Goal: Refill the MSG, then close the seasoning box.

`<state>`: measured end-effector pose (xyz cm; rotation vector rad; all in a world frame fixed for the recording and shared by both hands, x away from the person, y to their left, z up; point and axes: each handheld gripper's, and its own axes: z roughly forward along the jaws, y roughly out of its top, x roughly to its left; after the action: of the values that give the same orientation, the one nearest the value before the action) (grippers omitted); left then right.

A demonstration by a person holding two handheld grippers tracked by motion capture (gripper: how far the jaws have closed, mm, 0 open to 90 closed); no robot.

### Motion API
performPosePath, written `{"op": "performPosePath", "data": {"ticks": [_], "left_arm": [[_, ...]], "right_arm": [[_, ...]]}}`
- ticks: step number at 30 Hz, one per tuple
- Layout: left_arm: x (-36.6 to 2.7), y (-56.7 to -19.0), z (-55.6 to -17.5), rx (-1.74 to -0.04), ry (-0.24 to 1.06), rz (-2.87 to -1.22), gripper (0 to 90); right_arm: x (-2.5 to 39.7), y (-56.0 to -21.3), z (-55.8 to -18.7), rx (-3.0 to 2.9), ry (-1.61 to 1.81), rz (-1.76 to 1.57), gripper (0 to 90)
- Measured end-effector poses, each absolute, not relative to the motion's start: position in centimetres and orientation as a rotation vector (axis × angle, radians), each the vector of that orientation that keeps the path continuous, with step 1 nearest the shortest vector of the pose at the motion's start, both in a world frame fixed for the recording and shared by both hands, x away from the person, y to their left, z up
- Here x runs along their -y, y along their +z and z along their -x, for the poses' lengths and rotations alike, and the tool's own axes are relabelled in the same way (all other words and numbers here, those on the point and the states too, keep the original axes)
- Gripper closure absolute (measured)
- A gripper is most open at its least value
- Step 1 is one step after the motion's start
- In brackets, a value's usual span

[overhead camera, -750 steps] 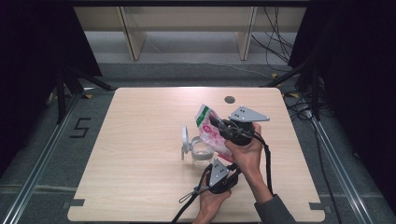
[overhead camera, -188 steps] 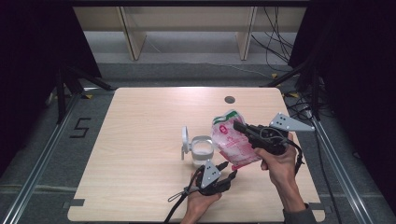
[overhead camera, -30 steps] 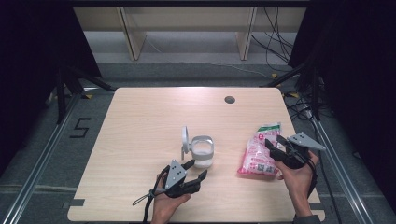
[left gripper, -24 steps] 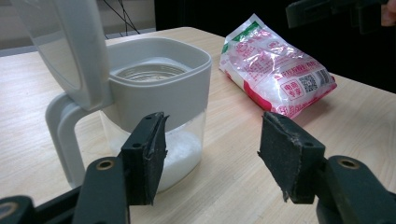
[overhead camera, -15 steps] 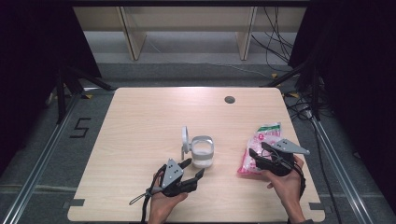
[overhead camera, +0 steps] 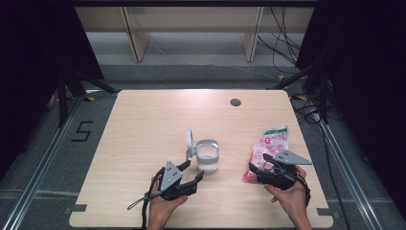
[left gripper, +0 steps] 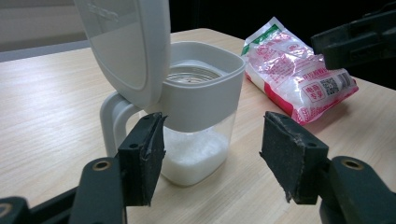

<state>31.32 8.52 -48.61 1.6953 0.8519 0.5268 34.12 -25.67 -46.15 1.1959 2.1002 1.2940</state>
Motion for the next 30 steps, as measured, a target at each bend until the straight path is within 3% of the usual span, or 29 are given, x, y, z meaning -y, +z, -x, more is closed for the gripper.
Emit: {"op": "performPosePath", "data": {"ticks": [10, 24, 30], "left_arm": [[-9.5, -48.3, -31.2, -0.872, 0.586, -1.709, 38.5], [-11.3, -48.0, -31.7, -0.903, 0.608, -1.703, 42.2], [-11.5, -48.1, -32.1, -0.869, 0.603, -1.714, 53.5]], "right_arm": [[25.4, -46.7, -33.5, -2.159, 1.308, -1.126, 17.1], [25.5, -47.1, -32.9, -2.217, 1.28, -1.116, 19.6], [25.7, -47.3, -32.8, -2.231, 1.273, -1.124, 20.5]]}}
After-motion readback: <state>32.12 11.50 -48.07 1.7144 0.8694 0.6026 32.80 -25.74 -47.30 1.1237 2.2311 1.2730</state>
